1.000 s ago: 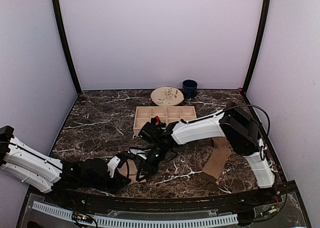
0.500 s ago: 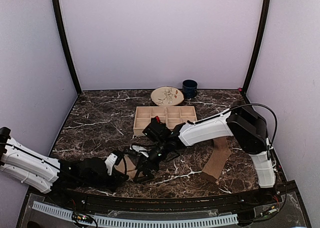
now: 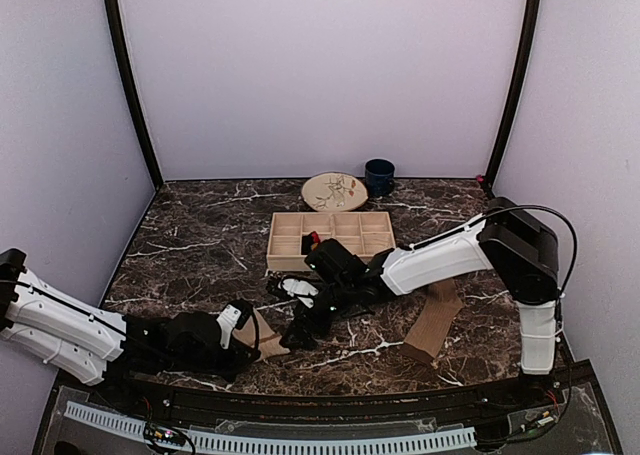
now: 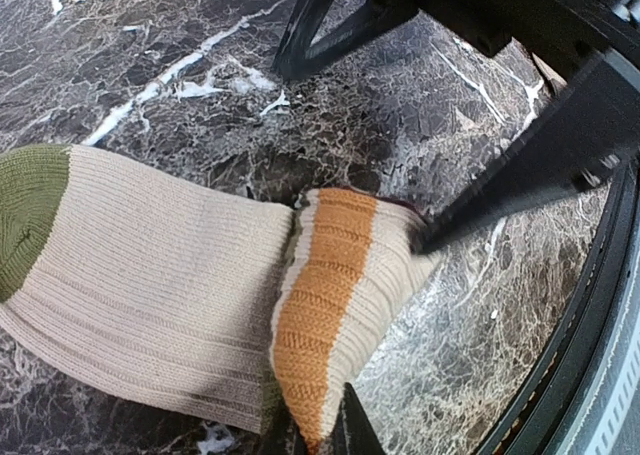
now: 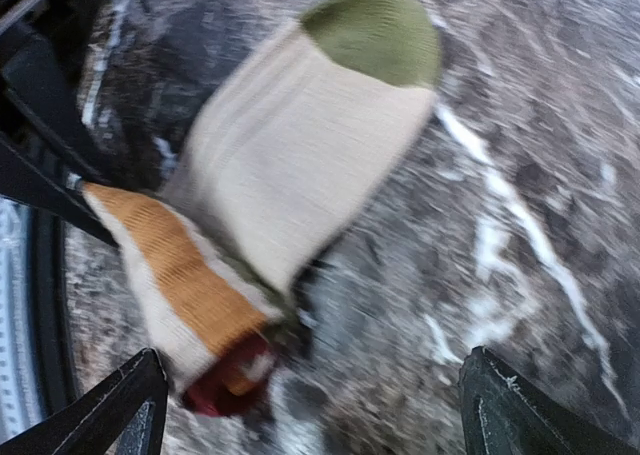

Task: Roll the socks
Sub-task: Roll the sock at the center of the board.

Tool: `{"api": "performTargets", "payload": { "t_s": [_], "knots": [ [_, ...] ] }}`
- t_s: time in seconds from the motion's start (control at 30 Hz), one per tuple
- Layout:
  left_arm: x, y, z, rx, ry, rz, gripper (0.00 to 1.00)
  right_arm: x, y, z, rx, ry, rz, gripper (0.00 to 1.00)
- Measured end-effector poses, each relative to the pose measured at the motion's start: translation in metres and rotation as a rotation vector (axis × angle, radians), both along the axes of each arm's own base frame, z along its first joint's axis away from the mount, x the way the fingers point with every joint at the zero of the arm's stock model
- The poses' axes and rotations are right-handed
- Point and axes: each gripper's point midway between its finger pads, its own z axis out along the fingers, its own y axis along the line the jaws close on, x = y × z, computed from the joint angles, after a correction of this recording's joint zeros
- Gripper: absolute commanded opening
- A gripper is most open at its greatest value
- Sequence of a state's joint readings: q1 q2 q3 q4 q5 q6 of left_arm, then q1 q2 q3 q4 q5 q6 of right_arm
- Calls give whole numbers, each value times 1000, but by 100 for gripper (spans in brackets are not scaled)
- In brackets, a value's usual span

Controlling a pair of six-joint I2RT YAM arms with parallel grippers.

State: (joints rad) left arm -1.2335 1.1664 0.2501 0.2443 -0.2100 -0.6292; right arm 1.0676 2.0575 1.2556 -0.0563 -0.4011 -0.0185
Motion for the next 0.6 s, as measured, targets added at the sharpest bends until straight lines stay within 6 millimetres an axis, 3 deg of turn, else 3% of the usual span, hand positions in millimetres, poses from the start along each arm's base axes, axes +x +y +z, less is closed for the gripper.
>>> {"api": "performTargets", "payload": {
  "t_s": [0.1, 0.33, 0.43, 0.6],
  "knots": [
    [-2, 0, -1, 2, 7, -8, 0, 11, -17, -3, -30, -74, -73, 100],
    [-2, 0, -1, 7, 11, -10, 0, 14, -69, -6, -99, -192, -192, 100],
    [-3, 0, 0, 0, 17, -11, 0, 20, -69, -2, -97, -256, -217, 98],
    [-5, 2, -1, 3, 28, -7, 0, 13, -57, 9, -70, -357, -191, 82]
  ]
}}
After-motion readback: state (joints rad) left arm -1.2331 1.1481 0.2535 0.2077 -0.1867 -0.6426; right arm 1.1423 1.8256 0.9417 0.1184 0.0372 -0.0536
